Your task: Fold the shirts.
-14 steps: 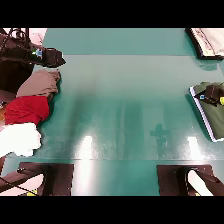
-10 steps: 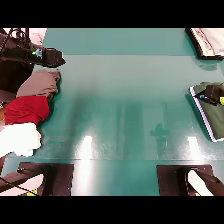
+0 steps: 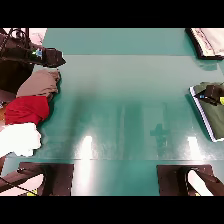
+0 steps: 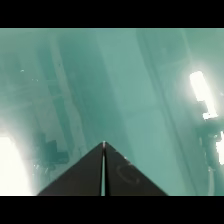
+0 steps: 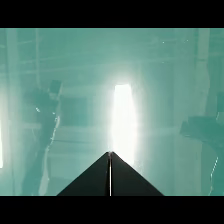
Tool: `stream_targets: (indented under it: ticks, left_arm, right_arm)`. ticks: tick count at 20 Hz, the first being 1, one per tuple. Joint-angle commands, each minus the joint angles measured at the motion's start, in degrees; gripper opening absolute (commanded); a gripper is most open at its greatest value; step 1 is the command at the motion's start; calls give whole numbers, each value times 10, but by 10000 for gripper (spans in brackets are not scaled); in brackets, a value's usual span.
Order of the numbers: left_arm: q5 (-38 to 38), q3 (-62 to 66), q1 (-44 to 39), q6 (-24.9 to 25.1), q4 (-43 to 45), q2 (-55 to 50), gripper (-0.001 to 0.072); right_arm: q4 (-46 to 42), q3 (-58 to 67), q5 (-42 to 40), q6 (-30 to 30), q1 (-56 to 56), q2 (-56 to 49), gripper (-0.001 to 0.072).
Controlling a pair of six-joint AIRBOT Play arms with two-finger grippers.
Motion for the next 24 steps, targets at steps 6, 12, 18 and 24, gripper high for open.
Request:
stream_targets:
  ticks: [6,12,18,24]
  left_arm:
    - [59,0,0,-64,233,-31,643]
    - [54,0,37,-122,382,-183,644]
    - [73,0,116,-150,306,-278,643]
    - [82,5,117,-145,296,-279,28]
  right_arm:
    - [0,0,-3,0,0,0,19]
    - [0,0,1,0,0,0,19]
    - [0,0,-6,1,0,0,19]
    - [0,0,-8,7,0,0,19]
